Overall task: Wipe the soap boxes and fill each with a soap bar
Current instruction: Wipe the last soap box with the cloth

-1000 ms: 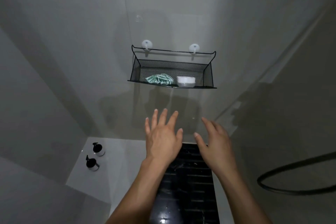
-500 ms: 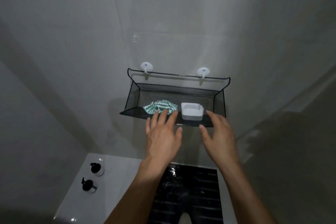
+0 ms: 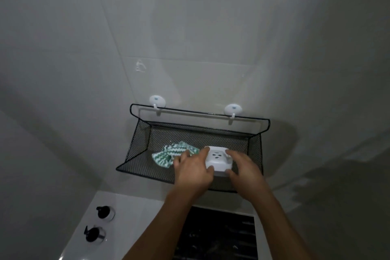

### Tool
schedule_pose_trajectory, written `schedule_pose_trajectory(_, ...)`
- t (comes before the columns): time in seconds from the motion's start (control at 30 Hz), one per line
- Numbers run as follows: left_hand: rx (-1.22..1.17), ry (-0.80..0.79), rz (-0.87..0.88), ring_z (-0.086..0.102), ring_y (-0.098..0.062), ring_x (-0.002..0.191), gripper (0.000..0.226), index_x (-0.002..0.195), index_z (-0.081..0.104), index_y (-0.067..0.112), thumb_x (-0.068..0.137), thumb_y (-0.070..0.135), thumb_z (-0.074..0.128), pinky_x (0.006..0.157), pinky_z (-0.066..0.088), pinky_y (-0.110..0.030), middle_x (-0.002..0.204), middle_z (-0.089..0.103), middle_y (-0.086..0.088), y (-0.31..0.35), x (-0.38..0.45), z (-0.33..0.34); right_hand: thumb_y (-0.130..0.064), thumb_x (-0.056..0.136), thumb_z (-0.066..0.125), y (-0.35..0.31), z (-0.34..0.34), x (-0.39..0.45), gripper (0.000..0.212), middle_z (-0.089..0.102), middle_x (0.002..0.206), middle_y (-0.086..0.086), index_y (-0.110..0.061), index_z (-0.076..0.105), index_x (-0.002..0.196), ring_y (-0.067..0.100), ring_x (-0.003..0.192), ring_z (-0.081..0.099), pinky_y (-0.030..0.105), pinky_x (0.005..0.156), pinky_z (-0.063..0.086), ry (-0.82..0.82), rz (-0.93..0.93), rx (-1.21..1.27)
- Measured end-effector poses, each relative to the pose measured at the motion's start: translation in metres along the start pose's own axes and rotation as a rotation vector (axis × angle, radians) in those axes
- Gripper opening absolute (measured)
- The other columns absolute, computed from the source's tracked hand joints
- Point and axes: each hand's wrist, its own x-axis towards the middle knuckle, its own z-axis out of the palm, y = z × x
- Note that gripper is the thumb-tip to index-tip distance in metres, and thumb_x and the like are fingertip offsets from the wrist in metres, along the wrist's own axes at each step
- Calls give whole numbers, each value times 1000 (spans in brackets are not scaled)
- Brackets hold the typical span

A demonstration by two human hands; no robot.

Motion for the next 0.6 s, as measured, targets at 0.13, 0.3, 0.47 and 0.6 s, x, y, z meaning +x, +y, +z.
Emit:
schedule_pose_trajectory(0.13,-37,-82,18,37,-28,135,62,149,32,31,91,38,54,110,20,-44,135,56,-7,4,13,-2,-6,92,62,1,0,3,56,48,149,7,-15,49,146,22,133,47,25,107,35,-23,-10,33)
schedule_pose_trajectory(0.3,-145,-80,97,51,-27,127,64,145,36,33,87,30,59,108,33,-41,134,60,-2,1,19,-14,-2,83,71,-3,1,4,56,60,135,4,-18,60,136,19,121,57,23,97,43,58,4,92)
schedule_pose_trajectory(0.47,-234,24,198,52,-24,127,74,147,37,29,82,24,70,107,38,-40,138,57,3,-8,20,-28,-7,73,81,-14,0,6,50,66,112,-3,-24,65,118,18,103,61,33,84,50,206,-9,78)
schedule_pose_trajectory(0.6,-330,131,318,58,-20,119,71,141,46,29,77,20,74,102,44,-39,131,62,6,-15,22,-38,-20,74,83,-21,-2,8,36,69,92,-10,-27,67,105,8,82,63,29,70,52,334,-28,156)
